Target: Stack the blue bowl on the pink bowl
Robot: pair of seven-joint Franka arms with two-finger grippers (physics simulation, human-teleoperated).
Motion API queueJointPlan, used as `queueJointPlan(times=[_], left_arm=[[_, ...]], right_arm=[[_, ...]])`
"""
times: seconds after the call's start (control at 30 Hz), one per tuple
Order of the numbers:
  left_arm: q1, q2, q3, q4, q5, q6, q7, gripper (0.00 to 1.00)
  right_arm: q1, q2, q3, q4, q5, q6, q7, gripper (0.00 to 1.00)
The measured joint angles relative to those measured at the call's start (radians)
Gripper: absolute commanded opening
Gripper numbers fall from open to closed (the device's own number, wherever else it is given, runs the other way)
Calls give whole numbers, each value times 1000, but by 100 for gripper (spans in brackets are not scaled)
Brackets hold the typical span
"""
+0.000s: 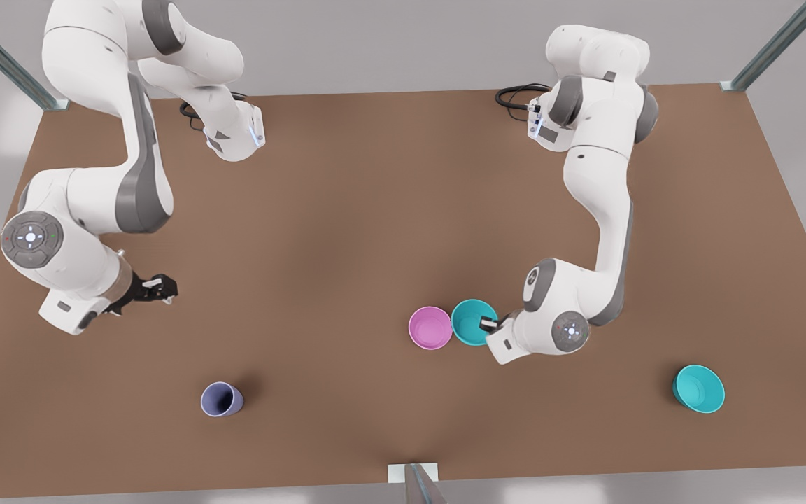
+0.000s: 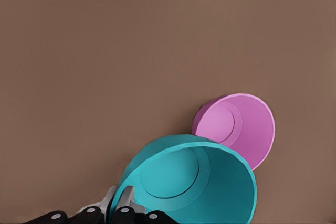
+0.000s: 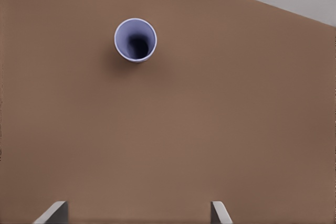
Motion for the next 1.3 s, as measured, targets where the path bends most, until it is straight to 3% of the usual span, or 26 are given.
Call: queueJointPlan(times=[0.23, 1.2, 1.23, 1.27, 1.3], left_arm=[[-69, 66, 3, 84, -18, -24, -253, 21], [-108, 102, -13, 80, -54, 18, -681, 21], [-108, 102, -12, 80, -57, 16, -687, 65], [-107, 102, -11, 80, -63, 15, -691, 100], [-105, 101, -10, 80, -68, 15, -695, 100]], right_arm=[[-1, 2, 0, 2, -1, -9, -23, 100], [-1, 8, 0, 1, 0, -13, -60, 100], [-1, 8, 0, 1, 0, -13, -60, 100], [-1, 8, 0, 1, 0, -13, -61, 100], [-1, 8, 0, 1, 0, -13, -61, 100]])
